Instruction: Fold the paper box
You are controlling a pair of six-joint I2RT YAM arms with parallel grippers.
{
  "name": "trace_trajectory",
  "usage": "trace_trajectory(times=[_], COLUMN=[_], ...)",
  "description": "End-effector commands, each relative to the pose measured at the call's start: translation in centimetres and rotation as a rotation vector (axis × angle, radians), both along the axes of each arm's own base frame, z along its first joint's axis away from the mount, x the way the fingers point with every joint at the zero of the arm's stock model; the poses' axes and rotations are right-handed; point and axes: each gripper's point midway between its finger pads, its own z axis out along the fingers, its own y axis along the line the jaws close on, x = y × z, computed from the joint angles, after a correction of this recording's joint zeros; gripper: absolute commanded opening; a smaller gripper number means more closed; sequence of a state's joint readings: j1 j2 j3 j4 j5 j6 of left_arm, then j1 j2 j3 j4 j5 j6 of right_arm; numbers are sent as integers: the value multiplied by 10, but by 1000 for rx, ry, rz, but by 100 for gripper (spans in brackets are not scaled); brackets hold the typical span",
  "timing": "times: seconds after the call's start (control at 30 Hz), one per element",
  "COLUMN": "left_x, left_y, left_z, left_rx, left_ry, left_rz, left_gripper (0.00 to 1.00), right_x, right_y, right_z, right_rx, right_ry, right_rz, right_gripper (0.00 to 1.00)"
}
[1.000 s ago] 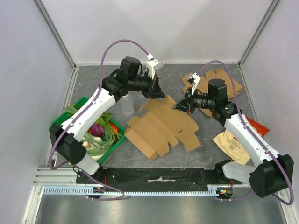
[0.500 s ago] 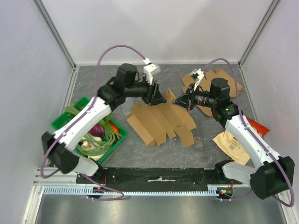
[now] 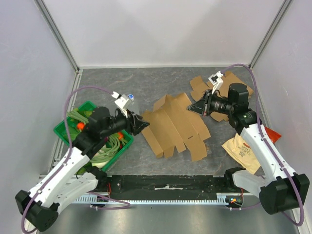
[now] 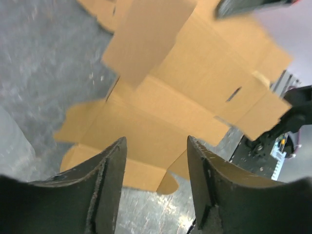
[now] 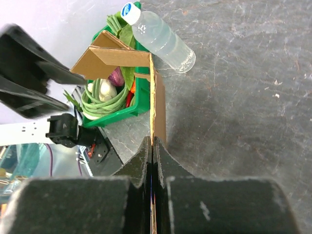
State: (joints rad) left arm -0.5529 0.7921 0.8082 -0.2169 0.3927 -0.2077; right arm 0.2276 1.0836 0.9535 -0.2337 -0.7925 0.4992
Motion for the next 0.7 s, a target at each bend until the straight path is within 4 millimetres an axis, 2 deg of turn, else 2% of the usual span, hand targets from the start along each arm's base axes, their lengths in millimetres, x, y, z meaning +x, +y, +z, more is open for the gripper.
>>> trace_trajectory(times=[0.0, 0.03, 0.1, 0.13, 0.17, 0.23, 0.27, 0.3, 0.37, 0.4, 0.67], left_x=[19, 28, 38, 54, 62, 75, 80, 82, 87, 90, 89], left_y=[-4, -3, -1, 8, 15, 22, 17, 11, 4, 1, -27], left_z=[2, -2, 4, -2, -10, -11, -19, -17, -27, -25, -28], left_rx=[-101, -101, -123, -127, -117, -127, -115, -124, -108, -116, -195], left_ry=[-69, -53, -33, 11, 49, 69, 93, 95, 130, 124, 151], left_rz=[72, 115, 169, 277, 350, 436, 432, 417, 421, 417, 312], left_gripper=[61, 60, 46, 39, 32, 31, 29, 27, 24, 23, 14], right_x=[-9, -9, -9, -9, -9, -9, -9, -10, -10, -10, -9], right_y=[-2, -3, -3, -3, -3, -4, -5, -4, -4, -4, -4], right_z=[1, 1, -1, -2, -1, -1, -1, 0, 2, 3, 2], right_rx=[68, 74, 79, 78, 77, 72, 73, 73, 75, 75, 70], right_ry=[121, 132, 154, 157, 156, 152, 150, 147, 140, 137, 136], right_rz=[-4, -7, -9, -9, -9, -9, -10, -6, -1, -2, -1], right_gripper=[0, 0, 0, 0, 0, 0, 0, 0, 0, 0, 0])
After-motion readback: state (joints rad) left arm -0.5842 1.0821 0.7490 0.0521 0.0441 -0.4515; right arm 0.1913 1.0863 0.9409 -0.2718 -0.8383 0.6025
